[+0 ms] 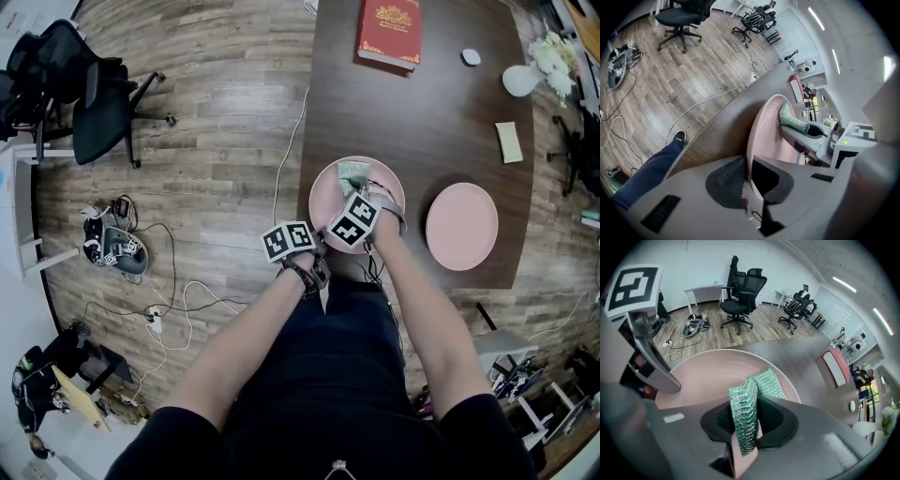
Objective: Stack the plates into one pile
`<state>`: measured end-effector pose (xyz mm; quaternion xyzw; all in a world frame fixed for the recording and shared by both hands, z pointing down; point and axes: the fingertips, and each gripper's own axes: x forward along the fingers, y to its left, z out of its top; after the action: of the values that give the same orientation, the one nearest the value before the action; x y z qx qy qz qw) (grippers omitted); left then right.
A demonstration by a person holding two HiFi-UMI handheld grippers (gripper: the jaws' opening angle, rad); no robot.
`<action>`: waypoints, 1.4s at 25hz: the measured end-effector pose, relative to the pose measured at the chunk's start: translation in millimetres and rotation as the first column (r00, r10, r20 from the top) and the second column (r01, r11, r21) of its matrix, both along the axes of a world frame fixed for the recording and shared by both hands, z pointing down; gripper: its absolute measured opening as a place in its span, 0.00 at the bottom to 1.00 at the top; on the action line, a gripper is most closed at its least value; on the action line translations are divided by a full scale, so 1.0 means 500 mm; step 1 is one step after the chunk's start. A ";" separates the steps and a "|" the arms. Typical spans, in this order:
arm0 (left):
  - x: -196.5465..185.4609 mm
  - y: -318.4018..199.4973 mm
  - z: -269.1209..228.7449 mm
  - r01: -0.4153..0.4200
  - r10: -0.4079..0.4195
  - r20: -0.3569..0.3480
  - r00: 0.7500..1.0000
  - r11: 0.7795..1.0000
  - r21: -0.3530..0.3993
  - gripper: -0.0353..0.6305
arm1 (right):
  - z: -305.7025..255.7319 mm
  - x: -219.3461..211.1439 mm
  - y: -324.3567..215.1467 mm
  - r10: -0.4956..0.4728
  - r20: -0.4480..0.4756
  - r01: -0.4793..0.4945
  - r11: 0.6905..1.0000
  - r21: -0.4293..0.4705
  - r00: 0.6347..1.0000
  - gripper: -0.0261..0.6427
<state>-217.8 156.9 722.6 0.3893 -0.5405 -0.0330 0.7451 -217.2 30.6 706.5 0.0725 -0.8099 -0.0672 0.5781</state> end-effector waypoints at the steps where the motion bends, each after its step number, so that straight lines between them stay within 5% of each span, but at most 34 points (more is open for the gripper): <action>1: 0.000 0.001 0.000 0.006 -0.006 -0.002 1.000 1.000 0.000 0.07 | 0.000 0.002 -0.002 0.004 -0.007 -0.004 1.000 0.002 1.000 0.17; 23: 0.001 0.004 0.005 0.069 -0.069 -0.002 0.998 0.998 -0.013 0.07 | 0.003 0.106 -0.025 0.146 -0.094 -0.145 0.989 0.012 0.985 0.17; 35: 0.002 0.003 0.005 0.054 -0.054 -0.001 0.999 0.998 -0.012 0.07 | -0.008 0.142 -0.004 0.185 -0.068 -0.185 0.983 0.001 0.980 0.17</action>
<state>-216.7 158.6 725.1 0.3701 -0.5506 -0.0504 0.7465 -146.3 28.7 702.7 0.1437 -0.7798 -0.0136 0.6091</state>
